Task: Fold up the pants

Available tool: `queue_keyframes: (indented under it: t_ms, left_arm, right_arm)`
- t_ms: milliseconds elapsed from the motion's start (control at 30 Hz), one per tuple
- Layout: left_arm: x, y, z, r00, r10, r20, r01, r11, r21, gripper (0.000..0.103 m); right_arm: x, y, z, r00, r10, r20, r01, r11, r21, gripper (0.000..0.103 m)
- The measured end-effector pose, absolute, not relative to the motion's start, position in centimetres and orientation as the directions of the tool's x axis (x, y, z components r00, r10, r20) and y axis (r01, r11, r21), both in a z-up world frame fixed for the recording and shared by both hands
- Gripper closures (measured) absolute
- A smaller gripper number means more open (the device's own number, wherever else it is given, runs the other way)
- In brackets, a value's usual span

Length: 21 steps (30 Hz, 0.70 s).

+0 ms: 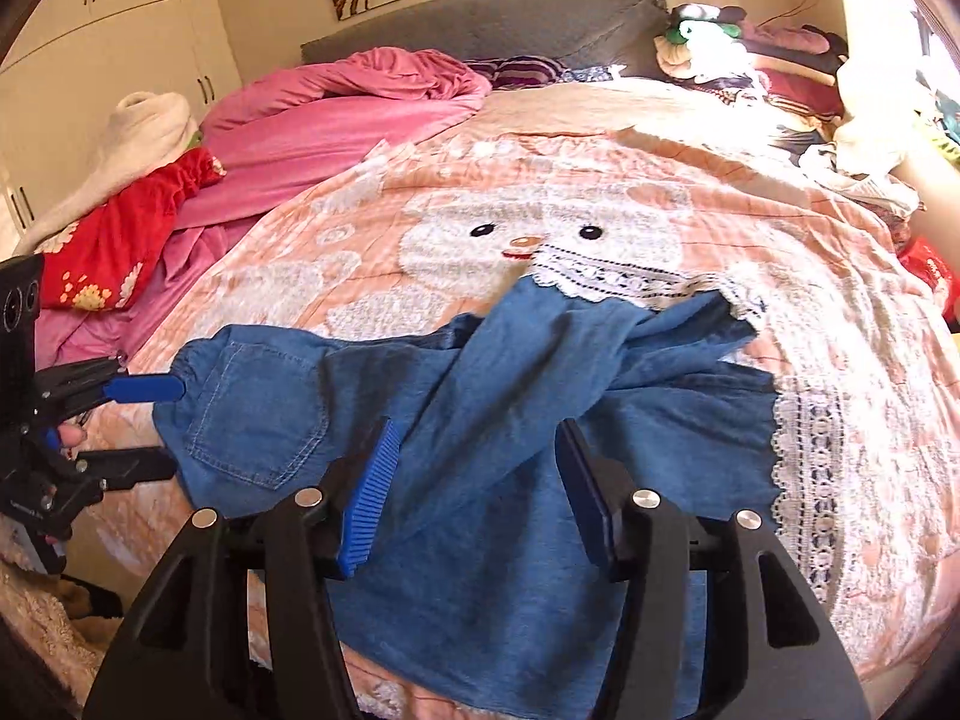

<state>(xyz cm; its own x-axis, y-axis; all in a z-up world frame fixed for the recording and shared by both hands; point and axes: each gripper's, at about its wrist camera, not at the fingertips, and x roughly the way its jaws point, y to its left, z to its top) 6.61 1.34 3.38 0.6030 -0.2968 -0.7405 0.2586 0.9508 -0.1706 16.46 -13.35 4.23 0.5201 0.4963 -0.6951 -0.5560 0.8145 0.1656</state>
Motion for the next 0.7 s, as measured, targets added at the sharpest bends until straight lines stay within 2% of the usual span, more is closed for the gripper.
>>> queue_keyframes:
  t_ms: [100, 200, 367, 467, 533, 633, 700]
  left_arm:
    - [7.5, -1.0, 2.5, 0.567, -0.344, -0.749, 0.312, 0.931, -0.191, 0.031]
    - [8.5, -2.7, 1.5, 0.527, -0.389, -0.756, 0.344, 0.911, -0.229, 0.024]
    - [10.1, -3.8, -0.2, 0.468, -0.435, -0.769, 0.342, 0.892, -0.296, 0.024]
    - [10.9, -4.0, -1.1, 0.443, -0.454, -0.773, 0.322, 0.885, -0.335, 0.038]
    - [11.5, -4.1, -1.6, 0.435, -0.454, -0.777, 0.308, 0.886, -0.346, 0.043]
    - [12.2, -4.4, -2.2, 0.427, -0.454, -0.782, 0.298, 0.887, -0.352, 0.059]
    - [12.6, -4.8, -3.0, 0.411, -0.448, -0.794, 0.296, 0.889, -0.349, 0.076]
  right_arm:
    - [16.8, -14.0, 4.8, 0.553, 0.463, -0.693, -0.544, 0.830, 0.121, 0.044]
    - [17.4, -14.2, 5.3, 0.565, 0.443, -0.696, -0.539, 0.837, 0.095, 0.041]
    - [19.2, -13.6, 5.7, 0.574, 0.412, -0.707, -0.537, 0.842, 0.055, 0.036]
    - [21.0, -12.8, 5.8, 0.566, 0.420, -0.709, -0.545, 0.837, 0.060, 0.036]
    - [22.3, -12.2, 5.9, 0.563, 0.419, -0.712, -0.543, 0.837, 0.063, 0.036]
    - [24.6, -11.0, 5.7, 0.552, 0.413, -0.725, -0.545, 0.836, 0.061, 0.036]
    - [26.2, -10.0, 5.2, 0.539, 0.402, -0.740, -0.543, 0.838, 0.059, 0.036]
